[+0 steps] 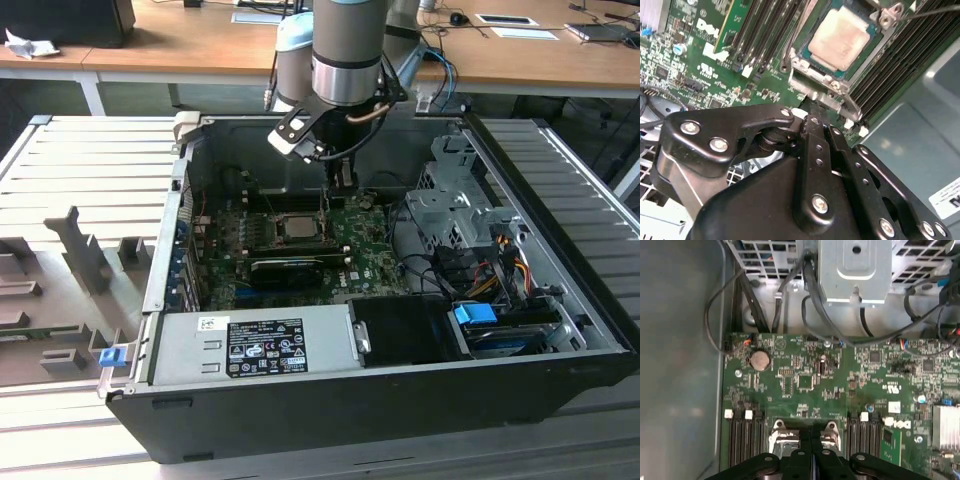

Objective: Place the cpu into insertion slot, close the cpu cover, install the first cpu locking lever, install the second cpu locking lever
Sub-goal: 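Close the cpu cover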

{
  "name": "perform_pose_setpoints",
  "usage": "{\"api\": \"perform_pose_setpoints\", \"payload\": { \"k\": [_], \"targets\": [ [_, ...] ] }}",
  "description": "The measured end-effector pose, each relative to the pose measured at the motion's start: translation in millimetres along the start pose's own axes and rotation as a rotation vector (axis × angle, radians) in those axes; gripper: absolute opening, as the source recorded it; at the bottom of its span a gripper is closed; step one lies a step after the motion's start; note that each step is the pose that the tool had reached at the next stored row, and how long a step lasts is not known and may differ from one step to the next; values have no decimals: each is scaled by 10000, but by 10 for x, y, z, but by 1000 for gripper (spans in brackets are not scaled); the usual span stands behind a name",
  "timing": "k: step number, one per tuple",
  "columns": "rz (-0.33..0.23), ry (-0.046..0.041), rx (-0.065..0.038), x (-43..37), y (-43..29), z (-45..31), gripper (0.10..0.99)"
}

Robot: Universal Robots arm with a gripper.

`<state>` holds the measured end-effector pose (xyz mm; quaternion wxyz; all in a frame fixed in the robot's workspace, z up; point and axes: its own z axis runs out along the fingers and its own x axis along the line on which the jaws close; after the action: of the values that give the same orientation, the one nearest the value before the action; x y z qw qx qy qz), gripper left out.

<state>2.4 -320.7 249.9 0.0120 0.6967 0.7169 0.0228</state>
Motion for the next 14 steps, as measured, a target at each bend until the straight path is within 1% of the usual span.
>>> {"api": "perform_pose_setpoints", "payload": {
  "k": [2,5,7,14],
  "targets": [
    [1,-1,1,3,-102,-5,106],
    [2,1,-1,5,-182,-7,106],
    [1,0,0,6,-222,2,106],
    [-54,1,2,8,-330,64,106]
  ]
}}
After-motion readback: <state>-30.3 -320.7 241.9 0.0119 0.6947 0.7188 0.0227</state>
